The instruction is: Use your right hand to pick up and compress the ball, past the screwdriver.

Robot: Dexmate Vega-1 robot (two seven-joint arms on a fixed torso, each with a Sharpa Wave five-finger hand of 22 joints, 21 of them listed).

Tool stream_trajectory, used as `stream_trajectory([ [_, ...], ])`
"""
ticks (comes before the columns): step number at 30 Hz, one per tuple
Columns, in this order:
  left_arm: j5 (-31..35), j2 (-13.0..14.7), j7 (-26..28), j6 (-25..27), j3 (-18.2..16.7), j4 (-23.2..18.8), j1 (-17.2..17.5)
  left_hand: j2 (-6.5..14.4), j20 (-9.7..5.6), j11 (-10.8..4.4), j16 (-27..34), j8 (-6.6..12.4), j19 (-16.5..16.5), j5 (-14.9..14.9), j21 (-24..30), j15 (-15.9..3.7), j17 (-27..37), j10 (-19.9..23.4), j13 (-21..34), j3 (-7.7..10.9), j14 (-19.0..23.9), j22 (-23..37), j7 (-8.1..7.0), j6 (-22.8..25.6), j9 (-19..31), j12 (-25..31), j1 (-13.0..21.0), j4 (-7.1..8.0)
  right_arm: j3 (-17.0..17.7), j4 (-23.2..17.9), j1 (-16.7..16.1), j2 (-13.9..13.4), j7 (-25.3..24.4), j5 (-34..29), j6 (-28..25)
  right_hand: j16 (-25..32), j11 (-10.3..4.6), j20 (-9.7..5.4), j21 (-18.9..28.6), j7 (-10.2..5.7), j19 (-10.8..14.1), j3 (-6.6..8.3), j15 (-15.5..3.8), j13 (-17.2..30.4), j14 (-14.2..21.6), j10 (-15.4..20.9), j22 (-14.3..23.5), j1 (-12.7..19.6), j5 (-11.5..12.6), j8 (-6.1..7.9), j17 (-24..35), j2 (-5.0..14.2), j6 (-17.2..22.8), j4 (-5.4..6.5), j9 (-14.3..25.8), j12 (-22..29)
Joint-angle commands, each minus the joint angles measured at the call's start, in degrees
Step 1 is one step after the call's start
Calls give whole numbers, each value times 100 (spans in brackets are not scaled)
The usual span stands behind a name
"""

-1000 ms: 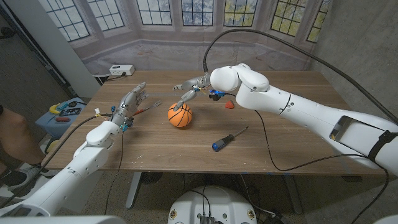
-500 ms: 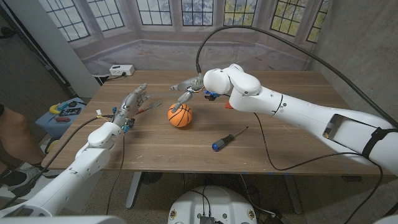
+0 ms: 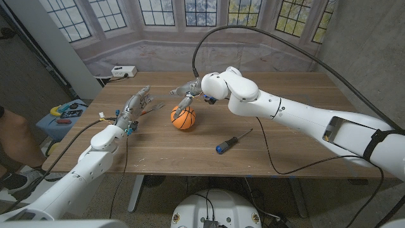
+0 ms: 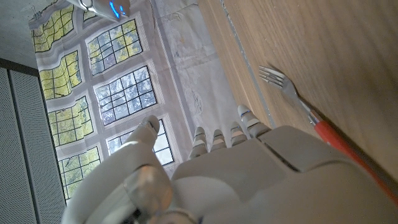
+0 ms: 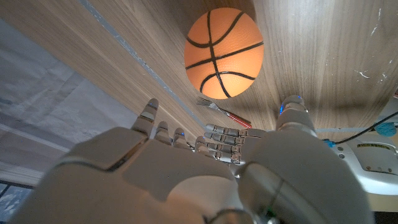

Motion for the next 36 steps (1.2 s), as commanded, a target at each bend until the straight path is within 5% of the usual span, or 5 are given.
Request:
stream_trajectory([
  [1, -3, -29, 31, 48, 29, -27, -10, 14, 16, -44, 50, 34, 58, 26, -22, 47, 34, -28, 15, -2, -1, 19, -37, -35, 11, 39, -50, 37, -47, 308, -57, 169, 25, -270, 385, 81, 107, 19, 41, 8, 54, 16, 31, 37, -114, -441, 20, 55, 98, 31, 20, -72, -657, -28, 24, 56],
  [21, 20, -105, 174, 142, 80, -64, -5, -10, 1, -45, 59, 38, 99, 17, -60, 35, 40, -7, 12, -7, 23, 21, -84, -34, 9, 47, -137, 97, -141, 917, -140, 368, -268, -592, 1104, 220, 192, 8, 124, 30, 356, 50, 20, 157, 198, -343, 41, 203, 291, 119, 75, -189, -798, -23, 75, 188],
  [36, 71, -148, 295, 250, 143, -144, -33, -16, -7, -53, 57, 49, 111, 15, -92, 29, 38, -13, 9, -4, 29, 22, -97, -7, 8, 43, -189, 132, -55, 1287, -227, 341, -737, -795, 1593, 379, 199, -9, 253, 48, 917, 266, 12, 401, 656, -194, 66, 585, 190, 212, 198, -196, -681, -69, 125, 423],
])
